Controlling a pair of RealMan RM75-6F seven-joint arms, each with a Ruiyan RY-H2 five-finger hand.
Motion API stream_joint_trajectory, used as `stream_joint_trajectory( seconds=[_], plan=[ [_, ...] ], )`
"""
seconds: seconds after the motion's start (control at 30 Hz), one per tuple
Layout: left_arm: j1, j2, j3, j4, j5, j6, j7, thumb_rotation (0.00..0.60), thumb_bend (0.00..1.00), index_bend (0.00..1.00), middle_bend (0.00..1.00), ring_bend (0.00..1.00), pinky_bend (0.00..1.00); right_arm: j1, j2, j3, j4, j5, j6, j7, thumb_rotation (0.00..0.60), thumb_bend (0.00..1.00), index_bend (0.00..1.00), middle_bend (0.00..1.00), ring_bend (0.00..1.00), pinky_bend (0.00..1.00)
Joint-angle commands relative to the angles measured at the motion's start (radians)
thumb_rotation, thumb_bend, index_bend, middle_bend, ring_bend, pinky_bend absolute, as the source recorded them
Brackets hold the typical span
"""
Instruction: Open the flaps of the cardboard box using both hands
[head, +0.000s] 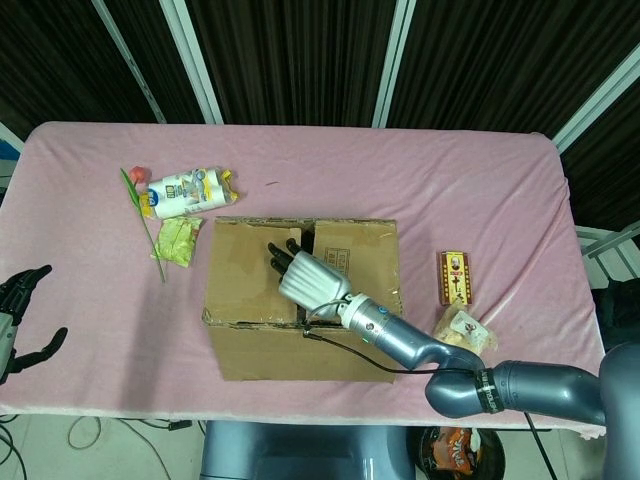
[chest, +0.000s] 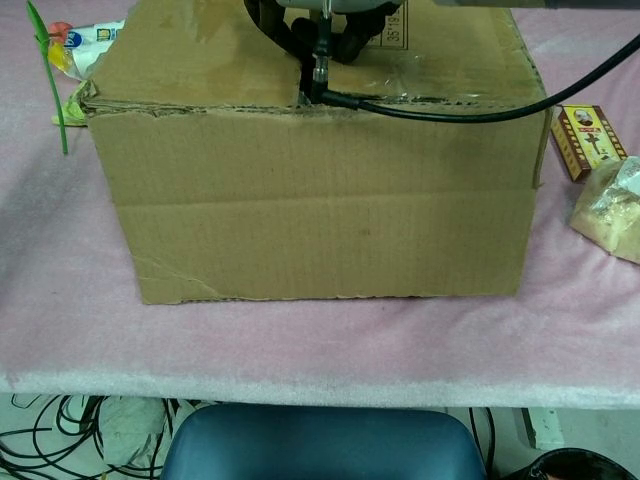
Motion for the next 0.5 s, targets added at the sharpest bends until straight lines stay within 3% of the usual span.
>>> stream_joint_trajectory(
  seconds=[0.03, 0.3, 0.5],
  plan=[
    [-0.002, 0.001, 0.002, -0.002, -0.003, -0.002, -0.001, 0.600, 0.29, 0.05, 0.12, 0.08, 0.17, 0.031, 0.006, -0.031, 0.007, 0.025, -0.013, -0.064, 0.600, 0.83, 0.61, 0.24, 0.08, 0.23],
    [-0.007, 0.006, 0.009, -0.008, -0.009, -0.004, -0.005, 0.600, 0.29, 0.05, 0.12, 0.08, 0.17, 0.077, 0.023, -0.067, 0.013, 0.039, 0.010, -0.199, 0.600, 0.83, 0.63, 0.23, 0.07, 0.22],
    [-0.011, 0.009, 0.015, -0.012, -0.009, -0.005, -0.007, 0.600, 0.29, 0.05, 0.12, 0.08, 0.17, 0.118, 0.066, -0.092, -0.005, 0.040, 0.028, -0.331, 0.600, 0.75, 0.63, 0.21, 0.06, 0.22]
  ],
)
